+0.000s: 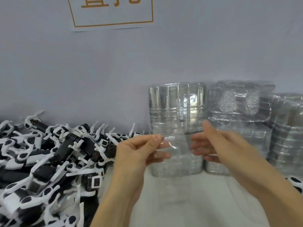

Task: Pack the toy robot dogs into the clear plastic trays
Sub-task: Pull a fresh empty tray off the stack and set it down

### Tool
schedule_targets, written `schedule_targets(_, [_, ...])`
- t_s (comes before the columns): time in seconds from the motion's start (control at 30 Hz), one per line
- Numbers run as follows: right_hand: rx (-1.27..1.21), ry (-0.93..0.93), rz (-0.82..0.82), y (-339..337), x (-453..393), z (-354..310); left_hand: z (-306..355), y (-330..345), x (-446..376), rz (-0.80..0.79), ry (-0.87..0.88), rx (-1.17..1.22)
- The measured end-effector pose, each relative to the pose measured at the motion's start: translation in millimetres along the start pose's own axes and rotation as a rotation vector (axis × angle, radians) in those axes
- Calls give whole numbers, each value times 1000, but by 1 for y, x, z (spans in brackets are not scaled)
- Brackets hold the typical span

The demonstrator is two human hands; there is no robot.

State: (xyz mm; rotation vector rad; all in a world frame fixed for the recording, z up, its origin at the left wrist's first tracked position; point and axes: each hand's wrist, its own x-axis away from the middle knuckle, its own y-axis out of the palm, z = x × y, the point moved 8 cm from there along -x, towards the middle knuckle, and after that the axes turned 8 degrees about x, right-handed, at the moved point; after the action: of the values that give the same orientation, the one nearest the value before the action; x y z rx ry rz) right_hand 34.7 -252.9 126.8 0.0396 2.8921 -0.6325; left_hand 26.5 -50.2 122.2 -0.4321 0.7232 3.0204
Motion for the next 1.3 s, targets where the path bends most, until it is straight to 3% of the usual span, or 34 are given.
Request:
schedule_targets(0.07, [-108, -35, -20, 13, 2, -10, -3, 15, 4, -36, 7, -4])
schedule_targets(0.27, [-264, 25, 191, 21, -2, 0, -16, 31, 7, -104, -73, 65])
schedule_targets(0.53, [-332, 48, 223, 23, -5, 6, -24, 29, 4, -161, -133, 156])
schedule_targets(0.97, [-325, 1, 290, 21, -5, 7, -25, 27, 0, -123, -97, 154])
schedule_targets(1.3, [-296, -63, 319, 18, -3, 2, -29, 24, -1, -56, -169, 170])
